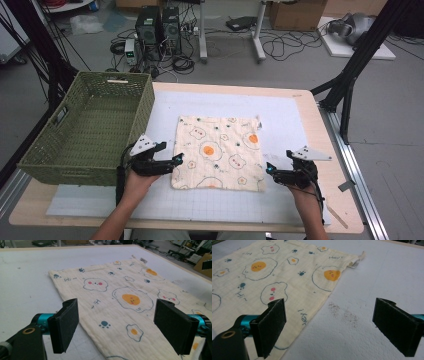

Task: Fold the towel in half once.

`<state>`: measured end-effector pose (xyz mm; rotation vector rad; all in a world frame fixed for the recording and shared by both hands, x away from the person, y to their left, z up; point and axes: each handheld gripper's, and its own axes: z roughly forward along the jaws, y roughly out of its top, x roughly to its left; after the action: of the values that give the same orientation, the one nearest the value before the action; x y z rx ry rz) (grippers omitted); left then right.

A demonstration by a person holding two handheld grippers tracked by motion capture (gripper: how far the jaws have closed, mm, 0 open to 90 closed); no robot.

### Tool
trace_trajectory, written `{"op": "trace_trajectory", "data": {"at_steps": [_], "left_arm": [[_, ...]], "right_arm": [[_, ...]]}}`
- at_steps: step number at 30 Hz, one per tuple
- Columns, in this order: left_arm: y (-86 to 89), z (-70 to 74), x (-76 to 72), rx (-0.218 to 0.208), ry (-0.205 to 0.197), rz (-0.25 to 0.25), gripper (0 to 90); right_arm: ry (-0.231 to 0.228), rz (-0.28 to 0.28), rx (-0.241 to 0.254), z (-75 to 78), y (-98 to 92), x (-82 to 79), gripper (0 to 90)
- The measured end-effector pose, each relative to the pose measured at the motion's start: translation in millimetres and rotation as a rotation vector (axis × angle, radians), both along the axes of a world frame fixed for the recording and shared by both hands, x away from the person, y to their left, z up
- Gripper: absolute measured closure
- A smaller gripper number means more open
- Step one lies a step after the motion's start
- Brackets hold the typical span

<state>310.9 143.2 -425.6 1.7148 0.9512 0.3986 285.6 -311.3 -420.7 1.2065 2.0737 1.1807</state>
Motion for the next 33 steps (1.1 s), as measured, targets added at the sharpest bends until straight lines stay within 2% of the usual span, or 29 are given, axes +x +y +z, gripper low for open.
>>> {"op": "trace_trajectory", "data": {"at_steps": [2,4,8,9,11,12,14,17,19,20,21,23,28,31,33], "left_arm": [[-0.2,1.4,2.9,0.004,0.000,0.007,20.9],[-2.9,6.7,10.4,0.003,-0.022,0.027,21.8],[-8.8,11.2,20.8,-0.008,-0.005,0.023,23.3],[-12.1,13.6,30.8,-0.012,0.023,0.016,24.2],[-14.8,15.9,41.9,-0.041,0.061,0.016,25.2],[-14.8,15.9,41.9,-0.041,0.061,0.016,25.1],[-19.0,19.0,57.9,-0.029,0.077,0.040,24.1],[-22.8,20.1,73.5,0.013,0.093,0.132,19.3],[-22.3,18.9,84.0,0.002,0.114,0.131,20.7],[-22.3,18.9,84.0,0.002,0.114,0.131,21.1],[-22.3,16.7,92.5,-0.016,0.104,0.134,23.0],[-23.5,13.4,102.1,0.004,0.124,0.140,29.5],[-26.5,6.4,124.7,0.016,0.162,0.161,35.1],[-28.9,4.6,136.0,0.039,0.169,0.174,35.2],[-29.0,1.4,140.5,0.021,0.158,0.187,35.7]], "right_arm": [[0.000,0.008,-0.002,-0.2,0.1,1.4,11.0],[0.002,0.011,0.003,-0.2,-0.1,2.0,11.0],[0.003,0.013,0.013,-0.5,-0.2,4.2,11.0],[0.010,0.012,0.014,-0.7,0.3,4.5,11.0],[0.006,0.017,0.008,-1.3,0.2,5.7,11.0],[0.008,0.015,0.011,-1.4,0.6,6.0,11.1],[0.013,0.016,0.012,-1.9,0.7,7.0,11.0],[0.016,0.017,0.007,-2.8,0.3,8.4,11.0],[0.021,0.015,0.014,-3.2,0.6,8.6,11.1],[0.023,0.013,0.016,-3.3,0.6,8.6,11.1],[0.024,0.013,0.018,-3.4,0.5,8.6,11.1],[0.027,0.014,0.017,-3.7,0.2,8.9,11.0],[0.032,0.019,0.020,-4.5,0.8,9.0,11.1],[0.034,0.022,0.019,-5.4,1.2,9.6,11.1],[0.040,0.023,0.023,-5.8,1.3,10.0,11.1]]}}
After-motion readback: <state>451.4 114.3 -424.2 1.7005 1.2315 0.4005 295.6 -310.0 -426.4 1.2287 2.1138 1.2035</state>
